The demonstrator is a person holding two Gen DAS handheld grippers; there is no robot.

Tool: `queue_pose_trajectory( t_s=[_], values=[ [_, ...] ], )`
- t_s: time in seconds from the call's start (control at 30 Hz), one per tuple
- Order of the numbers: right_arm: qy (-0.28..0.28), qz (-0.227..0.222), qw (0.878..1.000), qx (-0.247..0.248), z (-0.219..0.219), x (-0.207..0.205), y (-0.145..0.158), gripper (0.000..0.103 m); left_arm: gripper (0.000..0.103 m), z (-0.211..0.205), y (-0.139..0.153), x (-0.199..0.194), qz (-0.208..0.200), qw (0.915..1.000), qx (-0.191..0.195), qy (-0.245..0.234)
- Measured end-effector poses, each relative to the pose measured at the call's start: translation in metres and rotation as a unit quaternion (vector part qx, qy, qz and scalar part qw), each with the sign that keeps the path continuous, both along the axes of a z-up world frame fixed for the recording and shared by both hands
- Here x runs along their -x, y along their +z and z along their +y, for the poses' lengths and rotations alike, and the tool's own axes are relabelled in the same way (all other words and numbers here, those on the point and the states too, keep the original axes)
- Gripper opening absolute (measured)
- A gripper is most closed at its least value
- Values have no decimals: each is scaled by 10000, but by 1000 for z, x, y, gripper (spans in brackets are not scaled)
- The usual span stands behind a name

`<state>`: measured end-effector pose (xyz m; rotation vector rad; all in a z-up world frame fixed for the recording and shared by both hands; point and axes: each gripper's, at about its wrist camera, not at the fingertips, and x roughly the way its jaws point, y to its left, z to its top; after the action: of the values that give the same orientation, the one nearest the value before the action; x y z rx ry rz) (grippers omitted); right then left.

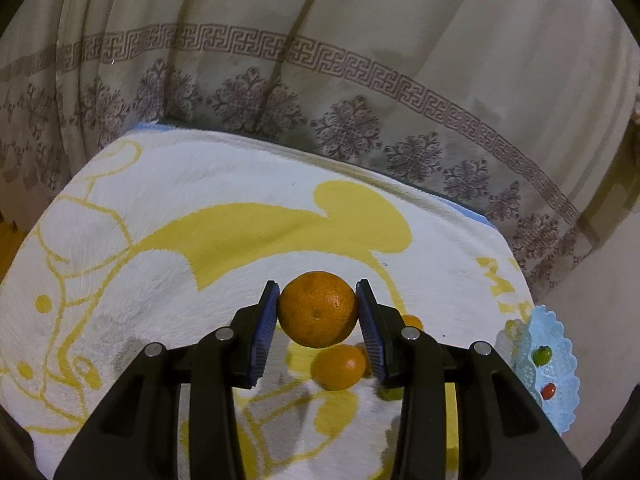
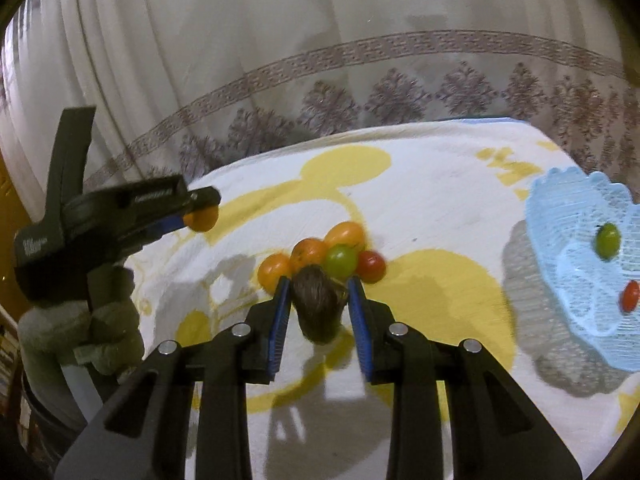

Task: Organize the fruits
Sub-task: 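Carry the dark brown fruit into the basket and open the right gripper while the left carries the orange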

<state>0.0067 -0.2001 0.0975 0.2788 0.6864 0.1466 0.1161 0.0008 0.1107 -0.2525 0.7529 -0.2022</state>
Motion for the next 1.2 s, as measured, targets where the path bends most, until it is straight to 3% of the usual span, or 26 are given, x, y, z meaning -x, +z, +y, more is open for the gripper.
queue_pose_trajectory(
  t_s=[0.53,1.2],
  values=[
    [-415,-323,9985,-127,-29,29,24,30,40,-33,25,35,-512,9972,-191,-513],
    [-890,-641,9938,-201,-64,56,44,30,40,-78,33,69,-943,9877,-613,-1090]
  ],
)
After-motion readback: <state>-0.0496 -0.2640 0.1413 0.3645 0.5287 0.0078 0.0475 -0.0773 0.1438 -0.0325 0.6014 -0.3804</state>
